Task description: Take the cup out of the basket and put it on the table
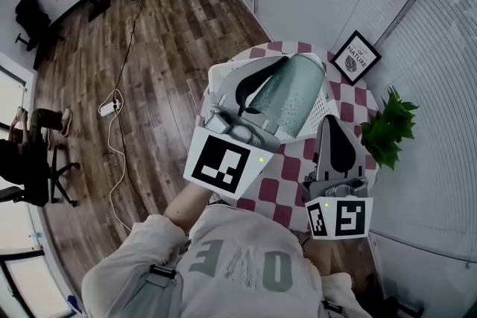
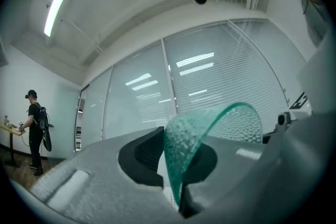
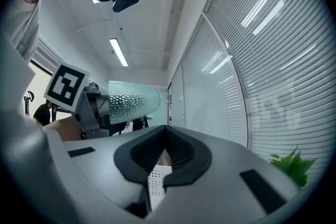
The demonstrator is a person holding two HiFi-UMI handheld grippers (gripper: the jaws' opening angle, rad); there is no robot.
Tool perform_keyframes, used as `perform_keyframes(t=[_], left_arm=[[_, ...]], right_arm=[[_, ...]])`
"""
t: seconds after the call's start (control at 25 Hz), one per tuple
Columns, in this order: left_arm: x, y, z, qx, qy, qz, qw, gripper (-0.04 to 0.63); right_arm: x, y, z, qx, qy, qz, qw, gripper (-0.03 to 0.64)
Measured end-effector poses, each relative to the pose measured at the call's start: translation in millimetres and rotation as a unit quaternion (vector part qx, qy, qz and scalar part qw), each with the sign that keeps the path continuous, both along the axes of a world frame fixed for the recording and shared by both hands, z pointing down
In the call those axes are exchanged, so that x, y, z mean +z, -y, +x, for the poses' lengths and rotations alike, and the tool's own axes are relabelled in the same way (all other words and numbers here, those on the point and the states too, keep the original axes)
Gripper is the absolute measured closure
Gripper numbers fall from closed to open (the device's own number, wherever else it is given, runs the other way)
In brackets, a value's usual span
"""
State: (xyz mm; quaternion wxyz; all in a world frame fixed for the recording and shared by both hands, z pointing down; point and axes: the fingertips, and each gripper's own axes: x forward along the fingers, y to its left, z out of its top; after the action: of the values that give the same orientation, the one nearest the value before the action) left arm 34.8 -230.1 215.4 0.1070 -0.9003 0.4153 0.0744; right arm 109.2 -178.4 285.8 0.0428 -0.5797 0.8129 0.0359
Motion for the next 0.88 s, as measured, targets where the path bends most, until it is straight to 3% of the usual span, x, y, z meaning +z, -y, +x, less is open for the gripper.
perform_keyframes(t=[0.08,0.36,0.88], left_arm=[[-6.9,-17.2,-14.7,-0.019,-0.029,0.020,0.9992,0.574],[-2.0,-50.0,-54.4,-0.086,-0.074,0.069,0.9912,0.574],[9.9,-47.9,-64.6,-0.097,-0.068,0.045,0.9919,0.574]], right_arm=[[-3.7,-3.8,-1.7,0.003,0.005,0.009,1.000,0.606],[-6.7,-10.5,-4.8,0.013,0.006,0.031,0.999,0.606],[-1.7,-9.3,-13.4,0.014,-0.022,0.022,0.999,0.606]])
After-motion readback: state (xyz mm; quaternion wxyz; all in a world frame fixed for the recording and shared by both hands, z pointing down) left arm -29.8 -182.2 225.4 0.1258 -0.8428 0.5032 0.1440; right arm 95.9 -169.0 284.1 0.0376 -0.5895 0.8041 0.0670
